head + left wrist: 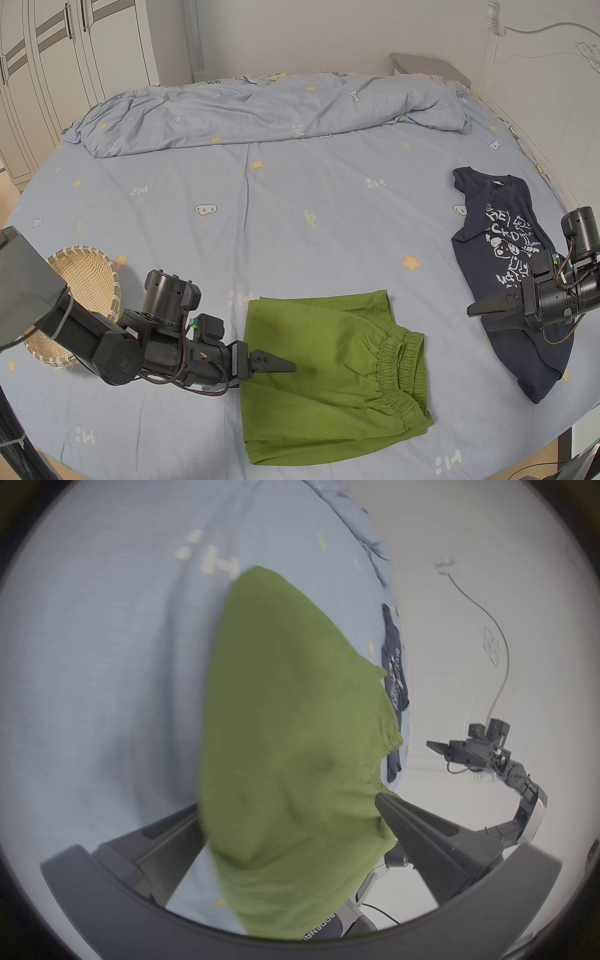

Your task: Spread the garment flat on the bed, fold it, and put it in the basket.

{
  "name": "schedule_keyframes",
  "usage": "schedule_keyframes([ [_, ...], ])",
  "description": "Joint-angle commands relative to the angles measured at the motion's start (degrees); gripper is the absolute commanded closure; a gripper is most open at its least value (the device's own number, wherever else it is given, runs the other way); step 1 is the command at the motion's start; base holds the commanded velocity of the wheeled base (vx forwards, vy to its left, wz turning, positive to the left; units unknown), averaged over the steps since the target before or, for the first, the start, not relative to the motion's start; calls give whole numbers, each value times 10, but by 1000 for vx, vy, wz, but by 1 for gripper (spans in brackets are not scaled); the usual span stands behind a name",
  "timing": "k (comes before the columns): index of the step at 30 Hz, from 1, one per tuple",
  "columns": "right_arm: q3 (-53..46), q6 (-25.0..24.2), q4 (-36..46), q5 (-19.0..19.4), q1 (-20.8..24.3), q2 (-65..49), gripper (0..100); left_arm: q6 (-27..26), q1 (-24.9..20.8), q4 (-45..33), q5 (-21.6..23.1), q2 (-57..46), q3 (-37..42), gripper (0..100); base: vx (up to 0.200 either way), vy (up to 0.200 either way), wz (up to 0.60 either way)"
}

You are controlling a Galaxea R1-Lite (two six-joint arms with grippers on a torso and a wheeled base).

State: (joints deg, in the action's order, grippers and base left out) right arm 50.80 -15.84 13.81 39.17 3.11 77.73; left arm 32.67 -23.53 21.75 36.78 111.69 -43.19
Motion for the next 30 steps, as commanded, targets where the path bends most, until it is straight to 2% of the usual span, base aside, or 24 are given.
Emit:
schedule_keyframes([
  [1, -1, 0, 0, 0, 2, 2, 0, 16, -53, 33, -2, 22, 0, 0, 0, 0, 0],
  [7, -1, 0, 0, 0, 3, 1, 0, 35, -64, 68, -8, 54, -1, 0, 0, 0, 0],
  [11, -1, 0, 0, 0, 3, 1, 0, 44, -69, 92, -34, 60, -1, 0, 0, 0, 0],
  [14, -1, 0, 0, 0, 2, 1, 0, 80, -81, 112, -65, 56, -1, 0, 0, 0, 0],
  [16, -1, 0, 0, 0, 3, 1, 0, 85, -84, 117, -76, 56, -1, 0, 0, 0, 0],
  [17, -1, 0, 0, 0, 3, 2, 0, 85, -85, 117, -83, 56, -1, 100, 0, 0, 0],
  [23, -1, -1, 0, 0, 2, 1, 0, 85, -86, 119, -139, 18, 17, 100, 0, 0, 0],
  [29, 0, -1, 1, 0, 4, 0, 0, 77, -77, 84, -140, -83, 32, 100, 0, 0, 0],
  [30, 0, -2, 1, 0, 4, 0, 0, 70, -69, 47, -140, -112, 21, 100, 0, 0, 0],
])
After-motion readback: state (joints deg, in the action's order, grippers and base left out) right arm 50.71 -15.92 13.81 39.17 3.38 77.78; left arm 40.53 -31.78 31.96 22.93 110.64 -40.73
